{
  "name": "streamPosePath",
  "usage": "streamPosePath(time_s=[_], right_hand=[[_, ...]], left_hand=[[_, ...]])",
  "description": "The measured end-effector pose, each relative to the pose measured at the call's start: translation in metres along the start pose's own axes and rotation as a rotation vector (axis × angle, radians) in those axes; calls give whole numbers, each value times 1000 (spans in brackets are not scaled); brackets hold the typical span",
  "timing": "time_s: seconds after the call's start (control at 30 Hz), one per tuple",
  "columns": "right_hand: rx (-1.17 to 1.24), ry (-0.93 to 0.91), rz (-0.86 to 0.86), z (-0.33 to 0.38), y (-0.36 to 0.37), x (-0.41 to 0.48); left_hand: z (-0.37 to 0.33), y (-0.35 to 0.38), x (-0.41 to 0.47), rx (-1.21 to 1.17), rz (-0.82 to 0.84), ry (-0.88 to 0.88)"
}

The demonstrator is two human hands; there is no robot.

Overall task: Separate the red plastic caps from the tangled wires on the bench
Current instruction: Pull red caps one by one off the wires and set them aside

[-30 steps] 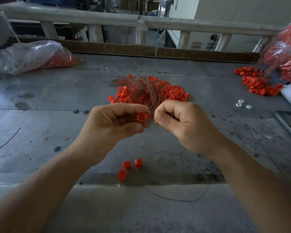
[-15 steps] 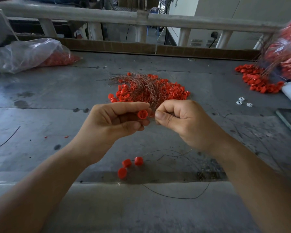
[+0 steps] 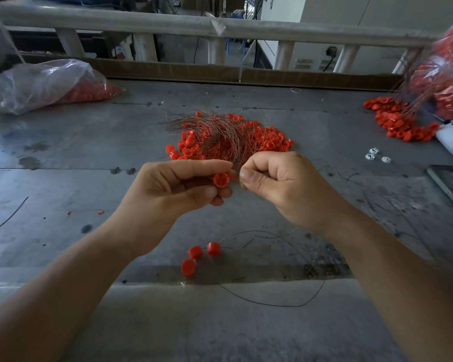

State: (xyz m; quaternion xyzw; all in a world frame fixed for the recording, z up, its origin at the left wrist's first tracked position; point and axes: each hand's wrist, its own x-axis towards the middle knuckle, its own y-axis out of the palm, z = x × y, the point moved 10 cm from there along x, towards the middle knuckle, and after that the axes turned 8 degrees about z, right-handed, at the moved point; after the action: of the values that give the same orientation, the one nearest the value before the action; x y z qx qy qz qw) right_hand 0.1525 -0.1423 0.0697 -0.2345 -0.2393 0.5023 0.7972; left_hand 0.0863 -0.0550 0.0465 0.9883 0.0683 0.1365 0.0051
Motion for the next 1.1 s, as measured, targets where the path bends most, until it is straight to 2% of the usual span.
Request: streamPosePath(time_s=[0.33, 0.97, 1.1], right_hand=[[-24, 39, -22, -5, -4, 0], [-31, 40, -11, -5, -2, 0], [-16, 36, 2, -5, 0, 0]], left_hand=[[-3, 6, -1, -20, 70, 12], [-3, 5, -2, -14, 53, 12], [-3, 5, -2, -76, 57, 19]])
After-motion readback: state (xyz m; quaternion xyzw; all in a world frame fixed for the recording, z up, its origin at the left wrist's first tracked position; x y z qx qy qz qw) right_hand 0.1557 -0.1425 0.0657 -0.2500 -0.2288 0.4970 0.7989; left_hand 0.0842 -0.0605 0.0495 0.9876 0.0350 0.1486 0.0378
